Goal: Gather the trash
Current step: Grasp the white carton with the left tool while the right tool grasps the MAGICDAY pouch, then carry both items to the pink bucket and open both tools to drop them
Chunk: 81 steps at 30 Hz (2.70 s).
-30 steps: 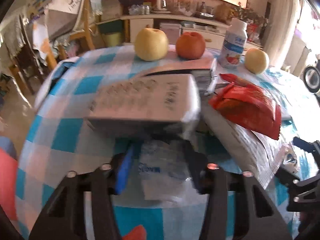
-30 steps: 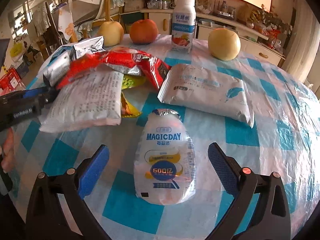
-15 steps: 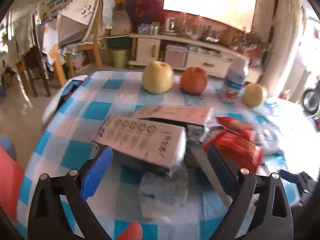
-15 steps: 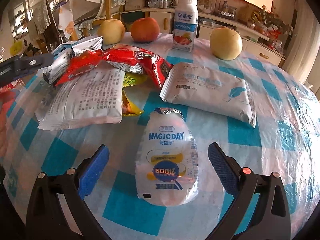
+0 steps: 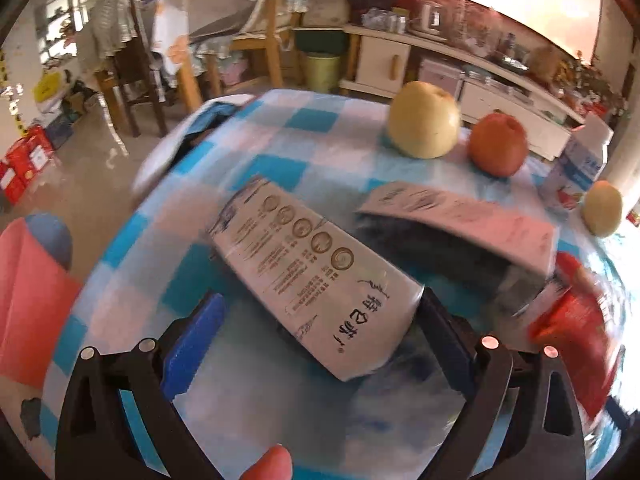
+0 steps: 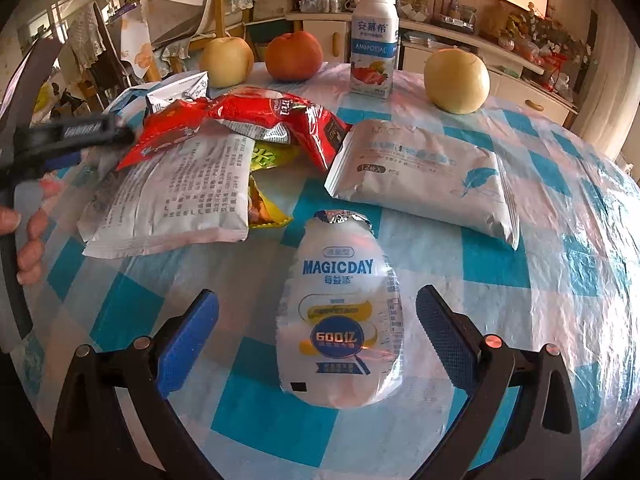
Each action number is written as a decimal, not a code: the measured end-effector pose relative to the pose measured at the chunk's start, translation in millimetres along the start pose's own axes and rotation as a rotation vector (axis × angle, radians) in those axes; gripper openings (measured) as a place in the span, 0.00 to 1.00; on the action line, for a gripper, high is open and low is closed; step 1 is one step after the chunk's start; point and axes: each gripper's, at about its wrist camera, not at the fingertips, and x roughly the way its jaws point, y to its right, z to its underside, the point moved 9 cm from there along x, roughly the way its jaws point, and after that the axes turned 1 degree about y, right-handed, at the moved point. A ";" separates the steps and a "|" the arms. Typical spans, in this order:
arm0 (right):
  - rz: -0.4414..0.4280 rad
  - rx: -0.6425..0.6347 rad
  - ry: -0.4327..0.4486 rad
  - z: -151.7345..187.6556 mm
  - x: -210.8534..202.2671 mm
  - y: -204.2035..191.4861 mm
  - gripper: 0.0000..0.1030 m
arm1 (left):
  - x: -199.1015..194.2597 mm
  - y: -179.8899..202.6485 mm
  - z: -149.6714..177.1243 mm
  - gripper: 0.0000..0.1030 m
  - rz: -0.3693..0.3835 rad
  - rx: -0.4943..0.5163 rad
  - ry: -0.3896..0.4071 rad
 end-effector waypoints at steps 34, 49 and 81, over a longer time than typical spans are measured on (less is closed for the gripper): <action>-0.011 -0.003 0.025 -0.8 -2.0 -4.1 0.59 | -10.6 -23.8 13.4 0.65 -0.032 0.105 0.045; 0.029 -0.032 0.143 -17.6 -41.3 0.4 0.59 | -60.4 -15.7 5.4 0.65 0.050 0.143 0.133; -0.307 -0.328 0.393 -132.4 -150.9 -278.3 0.59 | -197.0 -269.2 22.2 0.65 -0.109 -0.084 0.272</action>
